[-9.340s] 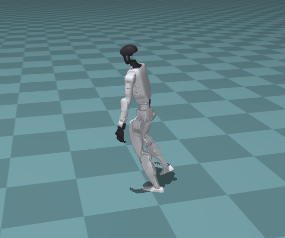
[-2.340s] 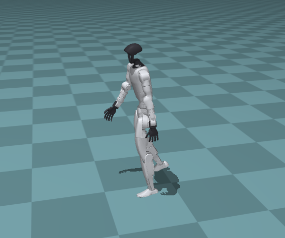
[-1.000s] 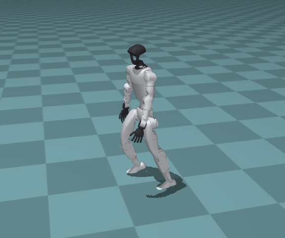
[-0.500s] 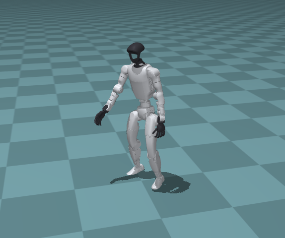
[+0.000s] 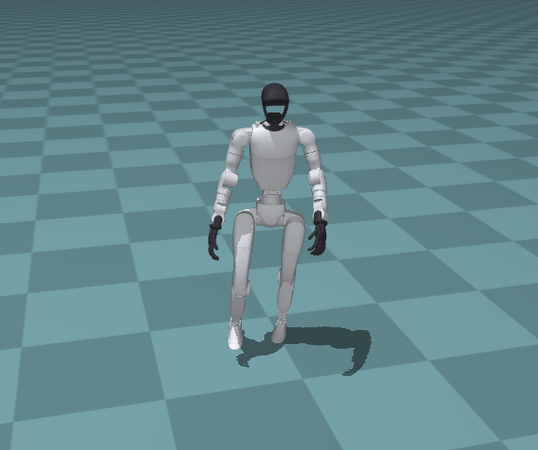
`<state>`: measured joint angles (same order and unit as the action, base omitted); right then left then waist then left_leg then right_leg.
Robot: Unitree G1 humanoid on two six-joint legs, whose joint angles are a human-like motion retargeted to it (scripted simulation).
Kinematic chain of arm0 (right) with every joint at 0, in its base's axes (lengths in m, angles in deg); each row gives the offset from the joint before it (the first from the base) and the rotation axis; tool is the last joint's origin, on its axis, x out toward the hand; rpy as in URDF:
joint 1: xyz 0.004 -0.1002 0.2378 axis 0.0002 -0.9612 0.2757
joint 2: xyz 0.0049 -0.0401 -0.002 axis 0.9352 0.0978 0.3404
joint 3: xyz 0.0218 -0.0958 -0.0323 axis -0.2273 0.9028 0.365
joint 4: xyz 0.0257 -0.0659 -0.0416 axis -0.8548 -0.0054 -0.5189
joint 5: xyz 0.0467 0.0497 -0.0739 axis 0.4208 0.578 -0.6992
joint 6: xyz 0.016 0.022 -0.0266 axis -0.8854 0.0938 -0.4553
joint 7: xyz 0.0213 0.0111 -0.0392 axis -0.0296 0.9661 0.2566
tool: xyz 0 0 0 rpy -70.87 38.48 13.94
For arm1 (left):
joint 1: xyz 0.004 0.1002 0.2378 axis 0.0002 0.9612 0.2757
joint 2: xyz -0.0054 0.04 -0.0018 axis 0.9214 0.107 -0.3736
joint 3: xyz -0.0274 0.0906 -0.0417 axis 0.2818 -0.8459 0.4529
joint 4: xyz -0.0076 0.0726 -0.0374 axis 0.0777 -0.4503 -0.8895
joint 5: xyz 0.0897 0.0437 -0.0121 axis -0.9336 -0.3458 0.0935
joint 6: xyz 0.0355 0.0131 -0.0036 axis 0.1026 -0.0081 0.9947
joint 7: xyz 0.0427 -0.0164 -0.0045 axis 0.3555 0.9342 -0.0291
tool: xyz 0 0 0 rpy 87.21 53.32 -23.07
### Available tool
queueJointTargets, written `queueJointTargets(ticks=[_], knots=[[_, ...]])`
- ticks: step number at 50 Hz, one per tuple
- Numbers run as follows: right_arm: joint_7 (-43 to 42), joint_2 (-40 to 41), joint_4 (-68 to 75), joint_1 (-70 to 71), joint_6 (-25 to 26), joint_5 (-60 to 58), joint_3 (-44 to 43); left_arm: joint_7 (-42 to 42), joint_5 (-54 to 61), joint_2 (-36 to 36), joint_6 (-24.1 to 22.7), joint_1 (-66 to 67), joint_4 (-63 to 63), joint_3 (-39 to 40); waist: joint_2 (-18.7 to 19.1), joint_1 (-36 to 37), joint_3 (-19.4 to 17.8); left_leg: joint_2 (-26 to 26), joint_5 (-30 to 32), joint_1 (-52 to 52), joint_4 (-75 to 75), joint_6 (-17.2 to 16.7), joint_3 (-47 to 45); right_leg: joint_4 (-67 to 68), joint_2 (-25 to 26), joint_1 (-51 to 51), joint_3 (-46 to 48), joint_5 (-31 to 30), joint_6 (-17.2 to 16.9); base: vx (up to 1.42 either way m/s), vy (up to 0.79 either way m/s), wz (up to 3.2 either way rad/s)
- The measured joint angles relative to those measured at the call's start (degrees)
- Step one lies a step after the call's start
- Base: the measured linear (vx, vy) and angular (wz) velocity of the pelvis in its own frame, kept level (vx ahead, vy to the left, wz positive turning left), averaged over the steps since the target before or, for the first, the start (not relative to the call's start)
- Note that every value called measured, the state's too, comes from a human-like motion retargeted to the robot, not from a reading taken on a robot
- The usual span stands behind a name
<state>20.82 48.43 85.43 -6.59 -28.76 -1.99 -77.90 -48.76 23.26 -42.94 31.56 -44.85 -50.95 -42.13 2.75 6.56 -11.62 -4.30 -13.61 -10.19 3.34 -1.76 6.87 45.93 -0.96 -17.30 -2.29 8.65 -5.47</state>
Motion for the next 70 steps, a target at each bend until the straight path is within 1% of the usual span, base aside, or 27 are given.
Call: queueJointTargets(ticks=[3, 5, 6, 7, 8, 9, 12, 14, 16, 18, 20, 22, 25, 29, 32, 36, 38, 40, 42, 44, 50, 53, 56, 57, 62, 66, 70], knots=[[1.7, 0.9, 2.3, -2.3, -0.2, 1.4, 1.4, 0.3, 1.2, 0.2, -2.3, -0.5, 7.7, -3.7, 0.0, -2.2, -0.6, -1.2, 0.8, -2.5, -0.6, -1.1, 7.6, -21.6, -1.4, 3.9, -2.0, -2.0, -0.9, 0.44, 0.0, 2.66], [2.0, 1.2, 4.1, -2.5, 0.6, 0.8, 1.6, -0.2, 2.4, 0.5, -2.8, -0.9, 11.4, -5.5, -1.0, -3.0, -2.1, -2.9, 1.8, -5.6, -2.2, -1.3, 12.7, -36.5, -4.5, 7.2, -4.5, -4.4, -1.7, 0.49, -0.06, 2.32], [1.2, 1.5, 4.3, -4.6, 0.0, 1.4, 2.1, -1.3, 2.0, 0.6, -4.0, 1.4, 13.2, -6.5, -1.3, -4.0, -1.9, -3.4, 1.5, -6.6, -1.6, -3.0, 15.3, -41.1, -6.6, 8.5, -3.1, -7.5, -2.9, 0.52, -0.08, 2.31], [0.7, 1.6, 4.7, -5.6, -0.3, 1.5, 2.3, -1.9, 2.0, 0.6, -4.8, 2.8, 14.5, -7.1, -1.5, -4.3, -1.9, -3.9, 1.4, -7.6, -1.4, -3.7, 17.4, -44.1, -8.4, 9.1, -1.8, -10.8, -3.8, 0.51, -0.1, 1.69], [0.9, 1.5, 5.7, -4.4, 0.4, 0.8, 2.1, -1.7, 3.0, 0.5, -4.9, 2.4, 14.5, -6.7, -1.7, -3.0, -2.5, -4.4, 1.8, -8.6, -2.2, -2.4, 18.2, -43.9, -9.4, 8.2, -1.0, -14.3, -4.3, 0.49, -0.11, 1.09], [0.7, 1.3, 6.7, -3.5, 0.7, 1.0, 1.9, -1.8, 3.3, 0.3, -4.7, 2.4, 14.1, -6.2, -1.4, -2.2, -3.1, -4.3, 2.1, -9.2, -2.3, -2.3, 19.3, -43.9, -9.9, 8.7, 0.1, -14.6, -4.1, 0.47, -0.13, 0.8], [-1.0, 1.0, 9.7, -1.4, -0.5, 3.9, 3.2, -2.8, 2.4, -1.1, -4.3, 4.7, 10.2, -4.6, -0.9, -0.3, -4.5, -4.2, 2.5, -9.8, 0.6, -4.2, 20.3, -41.9, -11.2, 12.3, 4.3, -9.4, -1.9, 0.48, -0.15, 0.94], [-2.2, 1.0, 11.6, 0.1, -0.6, 6.3, 5.9, -2.8, 0.8, -2.7, -2.3, 6.4, 4.8, -2.5, -2.0, 0.7, -5.6, -5.4, 1.4, -7.0, 9.0, -5.6, 13.6, -39.6, -13.4, 14.3, 6.7, -6.7, -0.2, 0.45, -0.18, 1.04], [-2.5, 0.8, 13.2, 2.4, 1.1, 6.1, 8.1, -0.7, -0.7, -4.5, 1.6, 7.2, -2.5, 0.9, -3.4, 1.2, -5.6, -4.9, -0.8, 1.4, 24.9, -6.2, 1.5, -36.7, -15.3, 14.4, 9.7, -4.5, 1.4, 0.39, -0.17, 1.39], [-2.4, 0.5, 13.6, 4.1, 2.9, 3.9, 9.1, 2.6, -0.3, -5.5, 4.8, 8.0, -10.0, 4.6, -4.3, 1.1, -4.1, 0.3, -2.6, 10.6, 39.9, -4.3, -12.6, -34.4, -16.5, 13.9, 13.7, -2.7, 2.3, 0.37, -0.15, 1.72], [-1.6, 0.1, 13.1, 5.4, 4.1, 1.6, 9.0, 5.6, -0.7, -5.6, 7.4, 8.9, -17.2, 8.0, -5.7, 2.1, -3.0, 6.4, -5.5, 14.5, 46.4, -0.4, -25.9, -33.4, -17.8, 14.4, 16.8, -1.8, 2.0, 0.41, -0.12, 1.44], [-1.3, -0.7, 11.8, 6.8, 4.6, 0.9, 8.4, 7.4, -1.8, -4.5, 9.2, 9.0, -24.7, 11.0, -6.7, 3.8, -2.3, 8.9, -8.4, 15.6, 45.1, 1.7, -33.3, -33.0, -18.2, 15.4, 19.1, -1.7, 1.6, 0.43, -0.07, 1.02], [-3.0, -2.0, 8.9, 8.9, 3.7, 3.3, 6.9, 6.1, -2.8, -1.7, 9.5, 8.4, -34.4, 13.0, -8.0, 7.2, -2.8, 6.7, -7.8, 14.5, 31.3, 1.1, -36.8, -33.5, -18.3, 18.5, 21.6, -2.2, 0.8, 0.46, -0.01, 0.68], [-8.0, -3.4, 4.6, 9.8, -0.4, 6.4, 5.0, 0.5, 5.8, 1.7, 5.2, 11.7, -37.0, 14.4, -7.0, 10.3, -2.9, 6.3, -0.9, 9.7, 7.8, -0.7, -44.8, -34.0, -14.6, 24.2, 26.5, -2.0, -0.8, 0.48, 0.06, 0.86], [-9.1, -4.0, 1.7, 9.7, -2.1, 7.0, 4.4, 0.6, 10.4, 3.5, 3.1, 14.6, -35.8, 16.9, -7.1, 10.5, -1.4, 6.3, -2.4, 7.2, 1.4, -0.1, -54.2, -31.5, -12.7, 26.2, 30.3, -2.2, -1.0, 0.47, 0.11, 1.22], [-6.9, -3.6, -0.9, 7.8, -3.9, 8.9, 3.3, 4.7, 11.1, 4.9, 1.7, 16.4, -34.3, 17.3, -7.0, 9.7, -0.3, 7.8, -4.6, 2.7, -2.3, 1.1, -48.2, -19.2, -12.5, 25.7, 33.3, -5.7, 2.4, 0.49, 0.13, 1.36], [-4.9, -3.1, -1.8, 5.5, -4.6, 12.8, 2.8, 6.0, 3.9, 5.2, 2.1, 15.7, -34.8, 16.7, -7.9, 8.6, -0.4, 9.5, -7.8, 3.4, 3.6, -0.2, -44.8, -8.0, -15.5, 23.1, 33.4, -7.7, 3.8, 0.48, 0.12, 1.79], [-3.3, -2.5, -2.1, 3.2, -4.4, 14.3, 2.1, 6.5, -1.8, 5.3, 2.9, 14.0, -34.8, 16.1, -8.7, 7.7, 0.1, 10.3, -9.9, 4.7, 7.3, 0.2, -41.0, 3.1, -17.3, 17.6, 30.0, -10.3, 4.5, 0.44, 0.06, 1.71], [-3.6, -1.3, -1.7, 1.6, -4.6, 9.8, 1.3, 6.4, 1.7, 5.1, 0.8, 11.2, -34.0, 14.3, -10.5, 8.0, 0.7, 8.5, -9.4, 4.2, 4.2, 2.1, -37.3, 12.9, -16.9, 9.0, 22.0, -7.3, 0.1, 0.41, -0.01, 1.39], [-1.8, -0.4, -0.8, 0.3, -1.3, 6.0, -0.9, 6.9, 1.2, 4.2, 3.6, 8.1, -32.8, 13.8, -10.1, 7.6, 0.3, 8.2, -8.3, 3.1, 2.1, 2.2, -33.6, 14.3, -14.2, 3.6, 16.6, -5.3, 3.0, 0.42, 0.01, 1.61], [3.9, 1.8, 2.2, -1.9, 0.4, 0.6, -0.2, 8.1, -1.7, -0.7, 2.7, 2.3, -26.3, 9.3, -8.1, 1.1, -1.6, 8.6, -8.9, 1.4, 6.0, 1.9, -23.1, -0.4, -15.3, -0.3, 14.9, 2.8, 3.1, 0.48, -0.05, 1.77], [5.2, 2.3, 3.5, -1.7, 1.3, -0.7, 0.0, 7.9, -0.6, -2.2, 1.6, 1.0, -20.1, 4.8, -7.0, -1.9, -2.8, 8.4, -7.8, -1.7, 4.7, 1.6, -18.6, -23.7, -13.8, 3.8, 12.9, -2.0, 1.0, 0.53, -0.18, 1.39], [4.3, 3.0, 4.4, -1.9, 1.8, -1.4, 0.5, 6.3, 0.6, -2.1, -0.6, 1.4, -13.3, 0.4, -7.9, -3.7, -4.3, 6.6, -8.3, -5.7, 5.9, 2.1, -15.5, -41.3, -14.8, 7.7, 7.4, -12.1, -3.8, 0.59, -0.27, 0.84], [3.8, 3.1, 4.8, -1.9, 1.8, -1.5, 0.7, 5.6, 1.1, -1.9, -1.2, 1.7, -11.2, -0.5, -7.9, -3.7, -4.5, 6.3, -8.3, -6.8, 6.6, 2.5, -15.1, -43.1, -14.9, 8.4, 5.5, -14.3, -4.8, 0.58, -0.28, 0.15], [1.8, 2.5, 8.3, 1.9, 1.6, 0.8, 4.6, 3.7, -1.9, -1.3, -0.4, 4.6, -5.5, 0.0, -5.4, -2.6, -5.7, 8.2, -4.7, -7.0, 19.0, 3.2, -17.0, -38.1, -13.8, 13.2, 4.3, -5.8, -2.7, 0.55, -0.26, -0.34], [-3.0, 1.3, 10.0, 5.3, 2.8, 0.7, 5.7, 4.5, 1.7, -1.8, 1.9, 9.2, -5.0, 3.4, -3.8, -4.4, -2.4, 12.9, -3.6, 9.8, 49.2, 3.2, -20.5, -33.0, -13.7, 11.4, 5.2, -1.4, -0.8, 0.45, -0.16, 0.03], [-4.2, 1.2, 8.4, 7.7, 2.5, 5.1, 5.1, 5.6, 2.5, -2.1, 2.9, 13.1, -7.0, 6.5, -4.6, -1.8, -0.9, 12.6, -7.7, 15.3, 53.4, 5.4, -25.7, -35.8, -14.4, 13.4, 3.0, -1.1, -0.9, 0.46, -0.07, -0.47]])
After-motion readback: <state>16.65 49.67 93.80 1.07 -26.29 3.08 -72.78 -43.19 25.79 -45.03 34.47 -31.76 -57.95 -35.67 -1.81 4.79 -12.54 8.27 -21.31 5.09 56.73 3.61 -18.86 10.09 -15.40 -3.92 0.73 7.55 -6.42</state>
